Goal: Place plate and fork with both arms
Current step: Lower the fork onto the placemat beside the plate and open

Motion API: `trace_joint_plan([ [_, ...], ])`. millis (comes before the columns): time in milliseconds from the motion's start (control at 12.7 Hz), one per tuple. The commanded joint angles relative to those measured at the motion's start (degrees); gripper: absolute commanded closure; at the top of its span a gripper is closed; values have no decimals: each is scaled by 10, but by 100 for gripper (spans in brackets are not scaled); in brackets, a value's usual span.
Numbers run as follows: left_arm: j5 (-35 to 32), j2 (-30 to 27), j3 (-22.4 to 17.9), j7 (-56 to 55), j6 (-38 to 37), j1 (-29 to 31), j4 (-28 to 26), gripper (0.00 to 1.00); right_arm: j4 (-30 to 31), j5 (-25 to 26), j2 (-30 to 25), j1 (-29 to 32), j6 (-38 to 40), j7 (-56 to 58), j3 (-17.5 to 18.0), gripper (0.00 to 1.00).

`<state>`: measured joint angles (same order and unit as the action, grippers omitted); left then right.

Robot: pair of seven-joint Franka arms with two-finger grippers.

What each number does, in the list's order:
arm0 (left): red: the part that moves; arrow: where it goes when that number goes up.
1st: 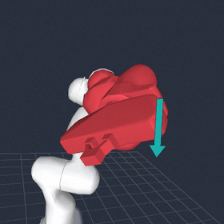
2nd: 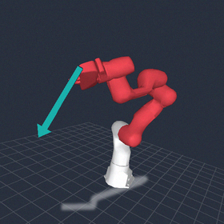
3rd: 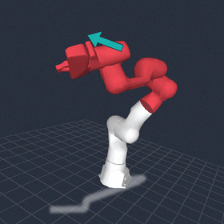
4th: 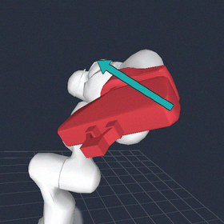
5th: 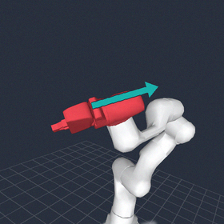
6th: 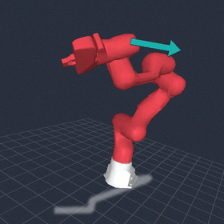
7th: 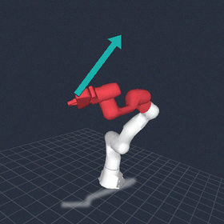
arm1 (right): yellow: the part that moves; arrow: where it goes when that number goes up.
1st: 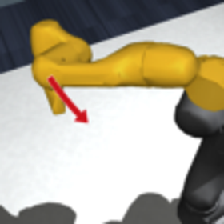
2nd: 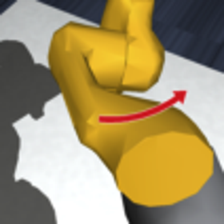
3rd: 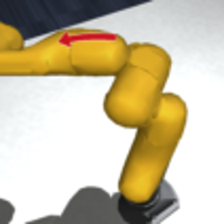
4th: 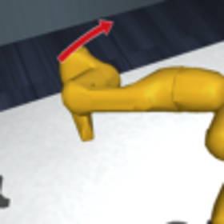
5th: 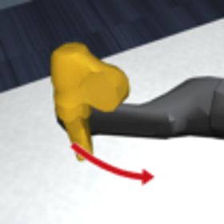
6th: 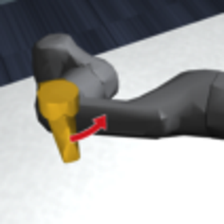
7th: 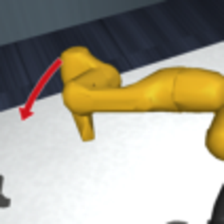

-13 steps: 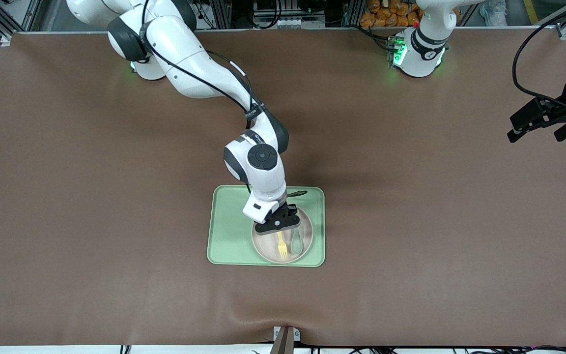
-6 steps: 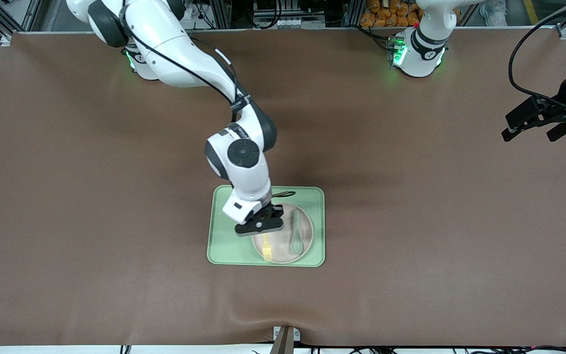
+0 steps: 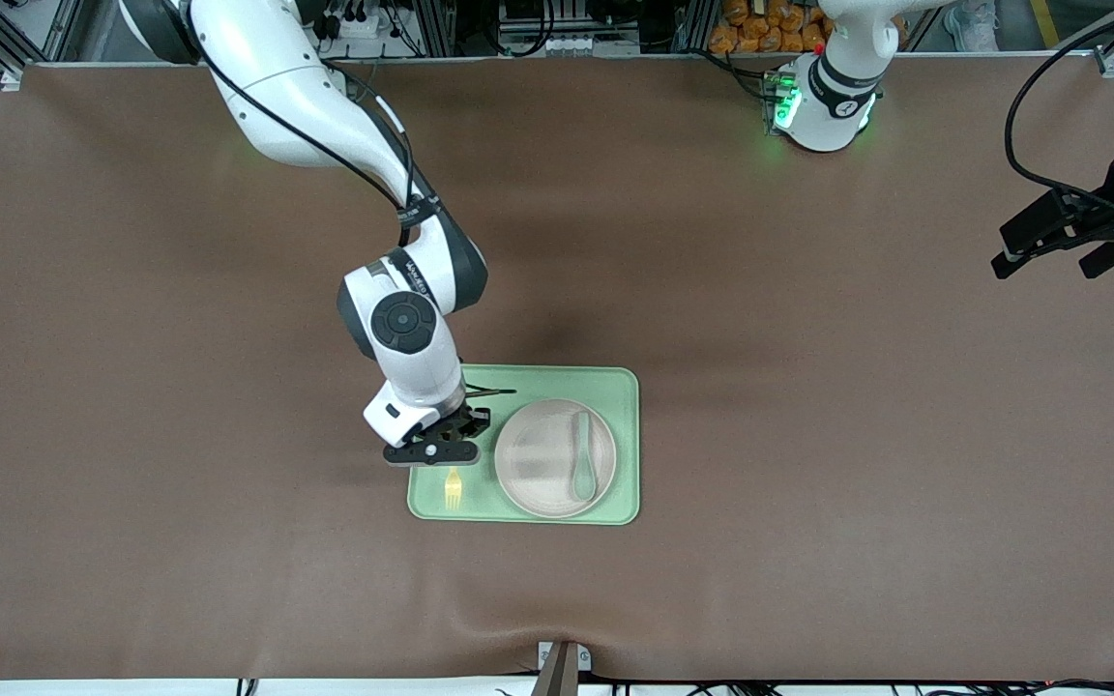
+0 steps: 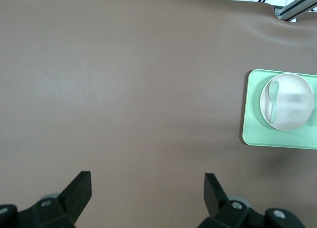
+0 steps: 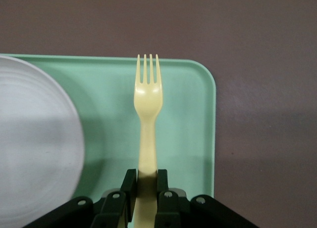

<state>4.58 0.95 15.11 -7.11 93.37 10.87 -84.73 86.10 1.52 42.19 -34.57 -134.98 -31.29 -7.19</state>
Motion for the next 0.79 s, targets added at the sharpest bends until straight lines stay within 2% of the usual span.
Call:
trace_joint_plan([
  [0,2,-14,-1,5,-1,5,-6,0,50,-3,-20,10,-33,-25,7,100],
  [237,1,-14,-3,4,-15,5,-6,0,81,-2,-11,4,-93,-50,7,100],
  [711,0,-13,-2,10,-17,5,4,0,86,-2,2,-3,-96,-67,8,100],
])
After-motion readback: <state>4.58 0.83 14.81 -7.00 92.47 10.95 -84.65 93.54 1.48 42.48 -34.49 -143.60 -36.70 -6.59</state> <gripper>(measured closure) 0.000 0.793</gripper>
